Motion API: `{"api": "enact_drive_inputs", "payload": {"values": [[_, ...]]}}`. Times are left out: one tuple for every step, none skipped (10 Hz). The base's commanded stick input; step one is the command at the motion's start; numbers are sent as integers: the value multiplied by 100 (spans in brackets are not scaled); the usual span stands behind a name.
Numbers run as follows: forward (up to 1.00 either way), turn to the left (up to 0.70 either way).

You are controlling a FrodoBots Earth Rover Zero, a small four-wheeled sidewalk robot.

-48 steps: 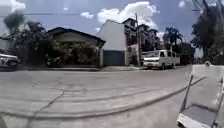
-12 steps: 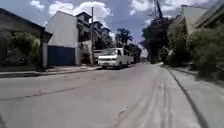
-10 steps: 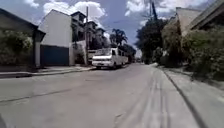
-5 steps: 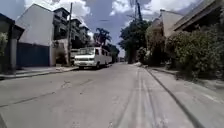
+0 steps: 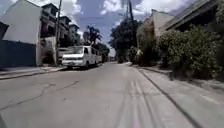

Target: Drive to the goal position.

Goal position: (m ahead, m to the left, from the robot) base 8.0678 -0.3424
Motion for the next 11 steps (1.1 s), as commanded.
{"api": "enact_drive_inputs", "payload": {"values": [[80,0],[80,0],[82,0],[93,0],[95,-1],[94,-11],[94,-32],[95,-35],[95,-26],[95,0],[95,0]]}}
